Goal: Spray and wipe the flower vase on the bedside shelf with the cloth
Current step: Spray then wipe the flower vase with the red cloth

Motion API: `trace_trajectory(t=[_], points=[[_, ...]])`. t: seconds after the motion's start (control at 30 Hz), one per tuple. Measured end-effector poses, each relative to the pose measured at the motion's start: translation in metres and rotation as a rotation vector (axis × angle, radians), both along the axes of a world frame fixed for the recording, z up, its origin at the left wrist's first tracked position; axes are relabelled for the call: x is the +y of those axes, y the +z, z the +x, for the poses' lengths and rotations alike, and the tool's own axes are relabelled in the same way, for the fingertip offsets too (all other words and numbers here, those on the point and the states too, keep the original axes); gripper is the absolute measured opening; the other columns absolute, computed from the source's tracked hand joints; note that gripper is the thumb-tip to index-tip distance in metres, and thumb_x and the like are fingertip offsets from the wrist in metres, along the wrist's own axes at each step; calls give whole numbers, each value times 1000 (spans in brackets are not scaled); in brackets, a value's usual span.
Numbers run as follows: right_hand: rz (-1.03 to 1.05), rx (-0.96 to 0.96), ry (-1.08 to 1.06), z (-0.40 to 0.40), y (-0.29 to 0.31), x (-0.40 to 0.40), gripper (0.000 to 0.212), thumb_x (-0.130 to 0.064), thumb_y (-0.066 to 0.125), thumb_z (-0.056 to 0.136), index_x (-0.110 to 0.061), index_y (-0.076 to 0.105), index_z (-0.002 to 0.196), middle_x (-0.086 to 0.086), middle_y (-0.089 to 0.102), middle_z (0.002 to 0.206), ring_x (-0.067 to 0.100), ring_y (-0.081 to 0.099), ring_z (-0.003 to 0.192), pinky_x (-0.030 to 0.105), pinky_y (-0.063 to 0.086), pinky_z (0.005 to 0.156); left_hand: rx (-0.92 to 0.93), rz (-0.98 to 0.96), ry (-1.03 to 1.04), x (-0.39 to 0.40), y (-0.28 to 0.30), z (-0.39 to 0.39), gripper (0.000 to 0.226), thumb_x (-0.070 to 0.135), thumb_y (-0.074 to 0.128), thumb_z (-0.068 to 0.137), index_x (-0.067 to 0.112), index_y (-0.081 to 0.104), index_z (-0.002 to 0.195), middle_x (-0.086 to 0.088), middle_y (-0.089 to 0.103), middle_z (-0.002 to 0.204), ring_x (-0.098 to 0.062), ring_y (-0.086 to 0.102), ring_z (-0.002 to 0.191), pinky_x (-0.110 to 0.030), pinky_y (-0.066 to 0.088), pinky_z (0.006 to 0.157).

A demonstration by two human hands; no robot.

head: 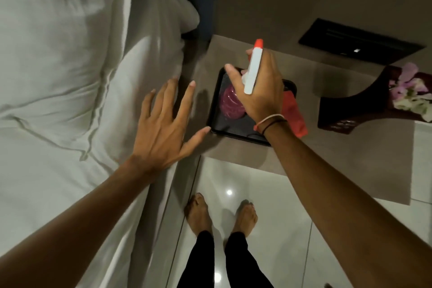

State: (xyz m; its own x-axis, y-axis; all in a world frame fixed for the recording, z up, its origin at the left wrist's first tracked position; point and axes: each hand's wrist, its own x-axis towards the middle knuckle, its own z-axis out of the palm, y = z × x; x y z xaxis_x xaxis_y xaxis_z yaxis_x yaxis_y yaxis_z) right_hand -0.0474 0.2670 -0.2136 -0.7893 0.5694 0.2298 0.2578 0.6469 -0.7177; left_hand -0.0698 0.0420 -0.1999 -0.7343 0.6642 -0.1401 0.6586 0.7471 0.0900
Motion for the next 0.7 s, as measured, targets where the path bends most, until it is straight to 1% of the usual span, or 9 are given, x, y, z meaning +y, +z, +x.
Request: trace_trajectory(t=[0.07, 0.1, 0.2, 0.3, 0.4, 0.5, 0.53, 0.63, 0.7], points=[[-136, -13, 93, 17, -5, 4, 74, -50, 77, 81, -6, 50, 133, 10, 62, 119, 14, 63, 101, 16, 55, 81, -40, 23, 24, 6, -2, 19, 90, 72, 31, 93, 10, 31, 158, -30, 44, 151, -42, 48, 135, -55, 37, 115], [-180, -48, 108, 32, -8, 11, 83, -49, 78, 79, -9, 42, 143, 10, 56, 134, 15, 60, 115, 13, 54, 87, -78, 50, 24, 14, -3, 31, 87, 70, 32, 93, 8, 39, 154, -29, 50, 143, -41, 53, 127, -52, 43, 108], [-343, -134, -13, 90, -25, 27, 87, -57, 75, 79, -34, 30, 150, -2, 42, 153, 15, 50, 134, 15, 50, 96, -309, 152, 10, 43, -10, 68, 73, 61, 41, 97, 8, 46, 147, -19, 55, 133, -30, 58, 115, -47, 52, 97], [-413, -110, -247, 141, -43, 49, 58, -50, 72, 85, -40, 46, 136, -6, 53, 141, 14, 56, 126, 27, 51, 97, -555, 282, -10, 86, -26, 95, 64, 51, 47, 101, 12, 40, 151, -10, 50, 140, -24, 57, 119, -43, 53, 100], [-404, -187, -379, 163, -61, 78, 40, -21, 66, 89, -19, 58, 129, 5, 64, 131, 24, 62, 119, 34, 52, 99, -791, 413, 202, 134, -43, 102, 54, 44, 52, 101, 13, 43, 145, -9, 49, 139, -25, 54, 122, -38, 49, 100], [-587, -275, -434, 161, -79, 107, 34, -4, 63, 93, -2, 63, 127, 18, 68, 129, 19, 63, 112, 6, 49, 85, -895, 525, 497, 185, -61, 97, 55, 36, 57, 100, 7, 43, 144, -16, 52, 142, -31, 53, 129, -39, 46, 108], [-674, -283, -439, 155, -81, 112, 33, -3, 63, 94, 0, 64, 127, 19, 68, 129, 16, 62, 110, 3, 49, 83, -898, 545, 607, 198, -66, 93, 56, 34, 59, 99, 5, 42, 145, -19, 53, 143, -34, 53, 131, -44, 45, 111], [-803, -321, -399, 141, -85, 121, 30, -9, 67, 94, 1, 68, 123, 21, 71, 120, 18, 63, 101, 34, 54, 95, -845, 550, 850, 227, -78, 86, 57, 29, 62, 97, 2, 46, 145, -21, 56, 143, -38, 52, 134, -45, 42, 114], [-782, -325, -349, 135, -85, 121, 28, -7, 68, 93, 5, 70, 119, 22, 73, 111, 20, 63, 96, 38, 54, 92, -815, 574, 957, 236, -82, 85, 55, 29, 63, 96, 3, 51, 142, -20, 59, 141, -38, 55, 131, -42, 44, 113]])
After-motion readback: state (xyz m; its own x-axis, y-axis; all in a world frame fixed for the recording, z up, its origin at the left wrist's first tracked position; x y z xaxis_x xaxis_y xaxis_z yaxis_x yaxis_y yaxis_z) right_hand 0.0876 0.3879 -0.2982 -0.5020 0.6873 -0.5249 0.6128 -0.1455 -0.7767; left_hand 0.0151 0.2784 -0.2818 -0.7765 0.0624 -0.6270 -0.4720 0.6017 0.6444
